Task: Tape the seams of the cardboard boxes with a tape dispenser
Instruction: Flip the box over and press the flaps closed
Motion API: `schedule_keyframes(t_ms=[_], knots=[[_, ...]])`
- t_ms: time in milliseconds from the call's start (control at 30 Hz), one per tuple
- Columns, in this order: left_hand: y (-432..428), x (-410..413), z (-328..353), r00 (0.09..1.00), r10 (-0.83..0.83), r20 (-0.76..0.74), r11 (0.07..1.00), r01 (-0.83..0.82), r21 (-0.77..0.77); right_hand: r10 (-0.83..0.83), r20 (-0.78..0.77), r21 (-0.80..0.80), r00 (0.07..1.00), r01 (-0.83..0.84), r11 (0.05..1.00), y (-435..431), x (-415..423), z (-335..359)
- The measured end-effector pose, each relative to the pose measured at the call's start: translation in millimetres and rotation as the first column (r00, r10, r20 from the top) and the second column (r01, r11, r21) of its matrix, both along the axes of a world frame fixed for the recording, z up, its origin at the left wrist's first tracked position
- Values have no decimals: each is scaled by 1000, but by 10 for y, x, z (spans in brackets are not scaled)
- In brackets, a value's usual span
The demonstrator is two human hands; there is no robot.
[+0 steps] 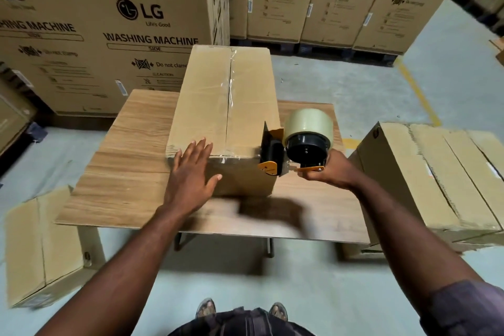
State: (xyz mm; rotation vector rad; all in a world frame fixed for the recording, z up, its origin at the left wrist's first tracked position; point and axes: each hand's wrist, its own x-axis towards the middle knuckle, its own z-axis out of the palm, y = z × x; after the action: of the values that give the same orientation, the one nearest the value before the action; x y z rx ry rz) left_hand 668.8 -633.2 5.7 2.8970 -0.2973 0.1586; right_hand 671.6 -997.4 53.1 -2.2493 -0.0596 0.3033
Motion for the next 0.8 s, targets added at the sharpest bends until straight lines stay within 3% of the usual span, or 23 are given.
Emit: schedule_keyframes(t_ms=[67, 167, 233, 567, 800], knots=[[-209, -39, 48, 1000, 12, -23, 1000, -12, 11, -1, 16, 10, 1000, 1, 1000, 14, -17, -55], [-645, -69, 116, 982, -180, -63, 982, 184, 49, -27, 17, 39, 1000, 26, 999, 16, -22, -117], [-873, -58, 132, 970, -221, -101, 970, 229, 83, -35, 4, 56, 999, 35, 998, 1, -37, -157], [-836, -44, 128, 969, -234, -82, 971, 237, 34, -22, 50, 24, 999, 21, 999, -282, -22, -18], [-928, -64, 92, 982, -179, -55, 983, 181, 31, -37, -24, -24, 999, 37, 999, -571, -123, -120]])
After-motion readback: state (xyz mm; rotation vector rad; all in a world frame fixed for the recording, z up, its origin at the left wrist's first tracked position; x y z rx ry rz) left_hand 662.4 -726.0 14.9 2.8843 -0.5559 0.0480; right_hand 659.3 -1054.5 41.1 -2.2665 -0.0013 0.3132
